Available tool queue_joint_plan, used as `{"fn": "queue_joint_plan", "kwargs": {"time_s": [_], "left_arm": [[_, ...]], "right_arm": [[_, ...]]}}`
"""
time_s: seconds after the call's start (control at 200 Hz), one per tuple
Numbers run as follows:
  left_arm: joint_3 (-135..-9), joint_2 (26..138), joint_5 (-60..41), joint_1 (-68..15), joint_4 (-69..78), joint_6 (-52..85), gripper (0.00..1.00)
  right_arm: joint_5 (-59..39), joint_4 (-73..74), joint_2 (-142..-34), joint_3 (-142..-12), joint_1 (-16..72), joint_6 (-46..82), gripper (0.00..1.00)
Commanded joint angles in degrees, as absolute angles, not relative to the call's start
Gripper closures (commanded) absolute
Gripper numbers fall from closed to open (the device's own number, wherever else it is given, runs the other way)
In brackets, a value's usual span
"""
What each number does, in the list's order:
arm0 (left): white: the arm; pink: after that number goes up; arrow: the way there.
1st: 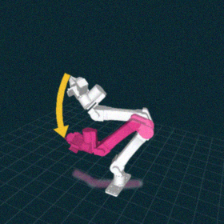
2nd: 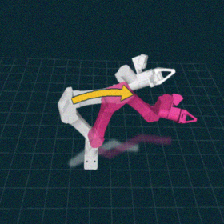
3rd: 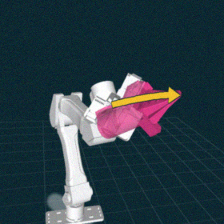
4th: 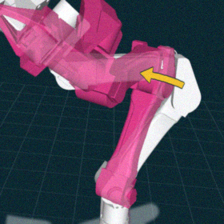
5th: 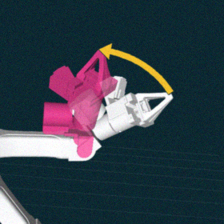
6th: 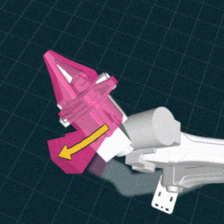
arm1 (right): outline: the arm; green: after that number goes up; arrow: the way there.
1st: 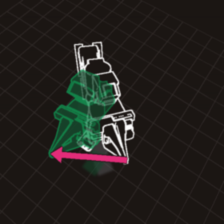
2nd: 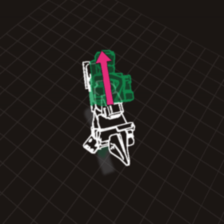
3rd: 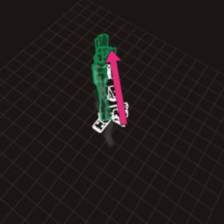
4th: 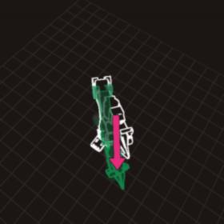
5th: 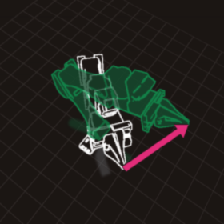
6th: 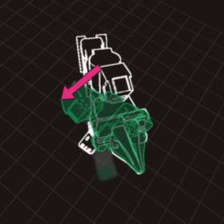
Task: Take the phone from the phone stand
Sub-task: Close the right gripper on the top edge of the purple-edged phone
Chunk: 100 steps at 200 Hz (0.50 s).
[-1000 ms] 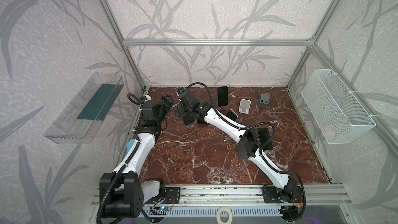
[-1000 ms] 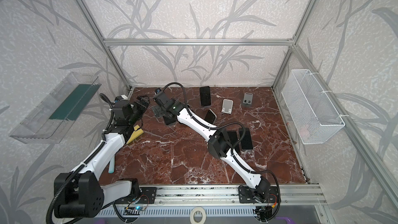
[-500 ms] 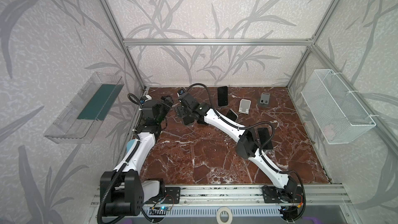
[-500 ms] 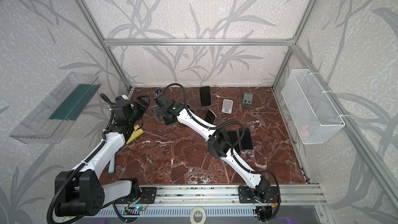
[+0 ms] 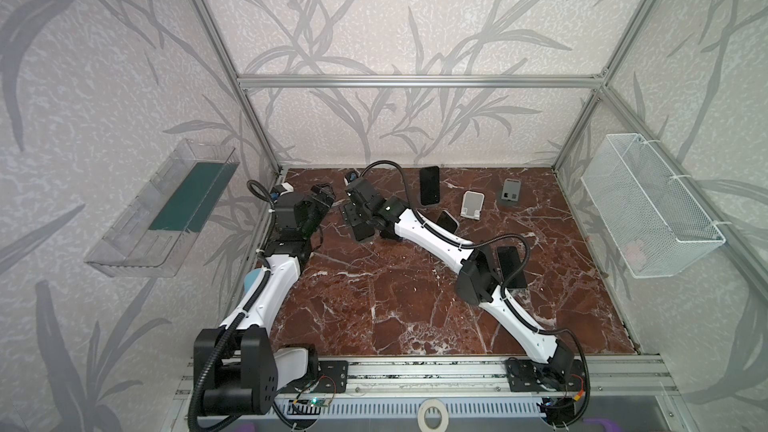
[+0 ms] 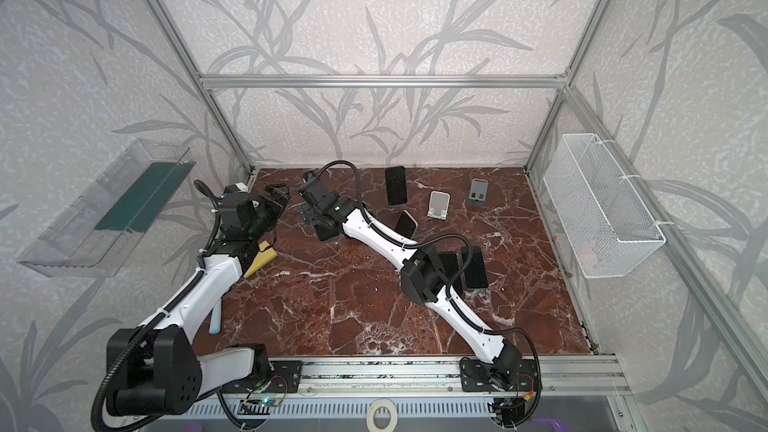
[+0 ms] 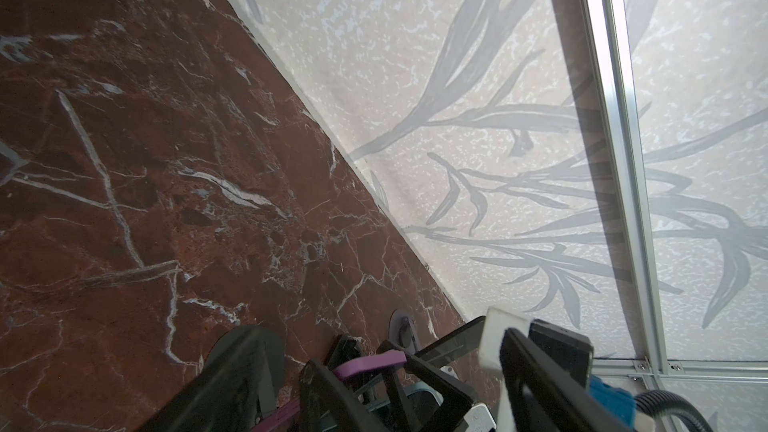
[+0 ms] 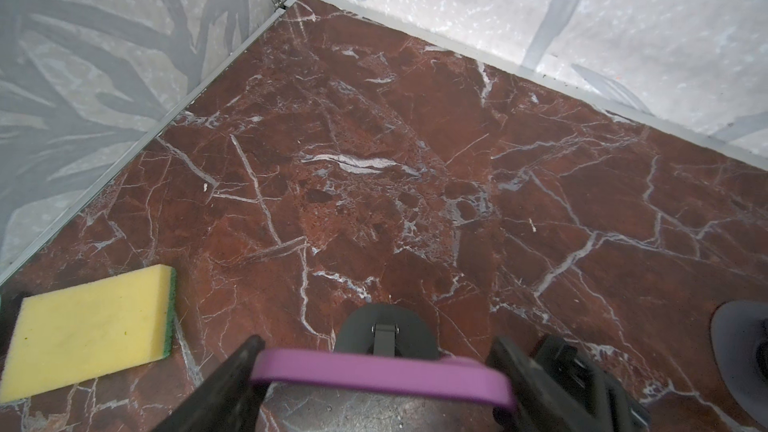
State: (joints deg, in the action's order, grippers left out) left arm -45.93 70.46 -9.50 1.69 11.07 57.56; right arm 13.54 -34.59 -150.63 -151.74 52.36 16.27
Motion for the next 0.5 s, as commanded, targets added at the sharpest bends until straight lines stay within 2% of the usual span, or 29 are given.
{"fn": "queue_joint_plan", "kwargs": {"time_s": [0.0,0.335,0.495], "left_arm": [[-46.31,70.70,-10.18,2.27,12.30,58.07,0.12],[-46.23,70.96,-10.26,2.20,12.26,58.32,0.12],[-46.31,70.80,-10.20,2.36,12.35,58.18,0.12]], "right_arm": [[14.57,-34.40,-151.64,-151.13,52.01,16.71,0.15],[15.24,-33.14,-151.31,-149.96,52.01,16.52,0.15],[14.29,-32.86,-151.20,-150.03,51.99,16.57,0.18]]}}
